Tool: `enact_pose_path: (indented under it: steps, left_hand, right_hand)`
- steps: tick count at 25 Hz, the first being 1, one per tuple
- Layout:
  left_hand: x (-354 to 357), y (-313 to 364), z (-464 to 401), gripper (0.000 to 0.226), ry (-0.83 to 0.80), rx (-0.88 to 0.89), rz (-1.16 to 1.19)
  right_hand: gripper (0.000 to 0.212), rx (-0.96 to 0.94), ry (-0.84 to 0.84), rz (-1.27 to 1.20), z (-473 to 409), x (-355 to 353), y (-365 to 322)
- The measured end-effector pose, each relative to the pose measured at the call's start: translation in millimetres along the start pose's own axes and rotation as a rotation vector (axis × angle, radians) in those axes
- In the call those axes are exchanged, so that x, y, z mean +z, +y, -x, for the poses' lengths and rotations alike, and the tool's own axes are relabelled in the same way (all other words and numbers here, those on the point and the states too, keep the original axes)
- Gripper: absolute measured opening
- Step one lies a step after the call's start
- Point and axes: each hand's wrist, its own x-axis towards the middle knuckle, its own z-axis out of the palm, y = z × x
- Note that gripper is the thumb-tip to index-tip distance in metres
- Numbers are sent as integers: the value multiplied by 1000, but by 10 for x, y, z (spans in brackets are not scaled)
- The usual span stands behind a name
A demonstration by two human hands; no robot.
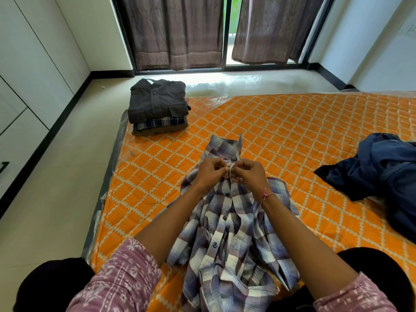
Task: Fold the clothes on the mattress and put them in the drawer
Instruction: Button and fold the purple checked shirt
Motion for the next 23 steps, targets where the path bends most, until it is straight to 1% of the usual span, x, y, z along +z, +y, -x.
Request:
enact_pose_path:
  steps: [3, 6, 9, 12, 14, 16, 20, 21, 23]
  left_hand:
    - [-37, 1, -53, 14, -78, 17, -55]
    - [-57, -39, -91, 13, -144, 18, -83]
    - [-75, -77, -106, 13, -180, 7, -106]
    - [-62, -51, -86, 8, -127, 9, -153]
    - [-23, -59, -61, 8, -75, -15, -119]
    - [43, -105, -29, 11, -5, -81, 13]
    - [204, -80, 8, 18, 155, -307, 379]
    - [230, -67, -1, 19, 180, -354, 412]
    - [275, -45, -26, 20, 212, -427, 407]
  right_hand:
    - [20, 146, -26, -212, 46, 11, -31]
    - [20, 257, -32, -355, 46, 27, 25]
    - [22, 277, -50, -350, 39, 25, 38]
    - [20, 197, -59, -186, 24, 20, 40]
    - [24, 44, -10, 89, -9, 27, 45]
    - [32, -102, 40, 346, -32, 63, 34]
    - [13, -250, 136, 557, -39, 159, 20]
    - [12, -274, 151, 596, -42, 180, 38]
    - [13, -306, 154, 653, -40, 203, 79]
